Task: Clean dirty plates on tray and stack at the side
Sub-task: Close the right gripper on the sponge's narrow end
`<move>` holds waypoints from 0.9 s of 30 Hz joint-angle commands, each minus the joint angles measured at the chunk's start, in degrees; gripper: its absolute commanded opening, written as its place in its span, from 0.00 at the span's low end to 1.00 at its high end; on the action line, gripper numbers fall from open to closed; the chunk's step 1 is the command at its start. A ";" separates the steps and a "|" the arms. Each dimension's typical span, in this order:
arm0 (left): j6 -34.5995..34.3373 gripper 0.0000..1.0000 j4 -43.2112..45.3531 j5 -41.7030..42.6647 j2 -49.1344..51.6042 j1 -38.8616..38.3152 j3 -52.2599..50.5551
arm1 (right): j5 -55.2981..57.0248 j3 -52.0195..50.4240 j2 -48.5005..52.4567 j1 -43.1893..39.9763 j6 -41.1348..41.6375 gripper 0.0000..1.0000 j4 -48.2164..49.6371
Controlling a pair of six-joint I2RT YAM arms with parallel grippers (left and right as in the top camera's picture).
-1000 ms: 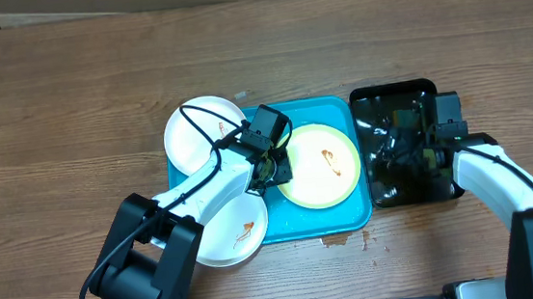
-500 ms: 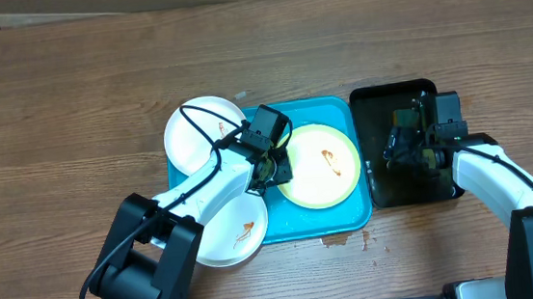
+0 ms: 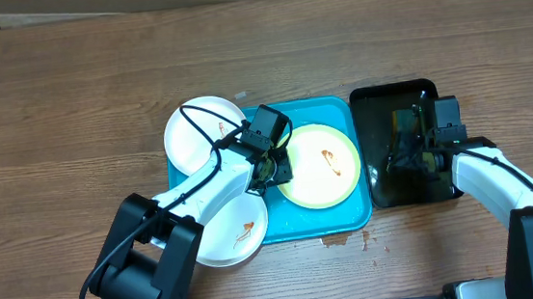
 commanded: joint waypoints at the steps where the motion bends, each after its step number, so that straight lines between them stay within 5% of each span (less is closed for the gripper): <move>1: 1.16 0.38 -0.50 -1.27 0.90 0.33 -0.28 | 0.83 -0.35 0.61 -0.04 -0.11 0.65 0.31; 5: 1.16 0.38 -0.50 -1.27 0.90 0.33 -0.28 | 0.83 -0.35 0.61 -0.04 -0.11 0.57 0.39; 7: 1.16 0.38 -0.50 -1.27 0.90 0.33 -0.28 | 0.83 -0.35 0.61 -0.04 -0.13 0.38 0.37; 9: 1.16 0.39 -0.50 -1.27 0.90 0.33 -0.28 | 0.83 -0.35 0.61 -0.04 -0.15 0.07 0.37; 10: 1.16 0.39 -0.50 -1.27 0.90 0.33 -0.28 | 0.83 -0.35 0.61 -0.04 -0.17 0.04 0.37; 12: 1.16 0.39 -0.50 -1.27 0.90 0.33 -0.28 | 0.83 -0.35 0.61 -0.04 -0.15 0.11 0.37; 13: 1.16 0.39 -0.50 -1.27 0.90 0.33 -0.28 | 0.83 -0.35 0.61 -0.04 -0.13 0.43 0.39; 14: 1.16 0.39 -0.50 -1.27 0.90 0.33 -0.28 | 0.83 -0.35 0.61 -0.04 -0.15 0.56 0.39; 15: 1.16 0.39 -0.50 -1.27 0.90 0.33 -0.28 | 0.83 -0.35 0.61 -0.04 -0.15 0.59 0.42; 22: 1.16 0.40 -0.50 -1.27 0.90 0.33 -0.28 | 0.83 -0.35 0.61 -0.04 -0.13 0.58 0.26; 25: 1.16 0.41 -0.50 -1.27 0.90 0.33 -0.28 | 0.74 -0.44 0.76 -0.04 -1.73 0.35 0.42; 27: 1.16 0.41 -0.50 -1.27 0.90 0.33 -0.28 | 0.81 -0.61 1.11 -0.04 -3.39 0.32 0.57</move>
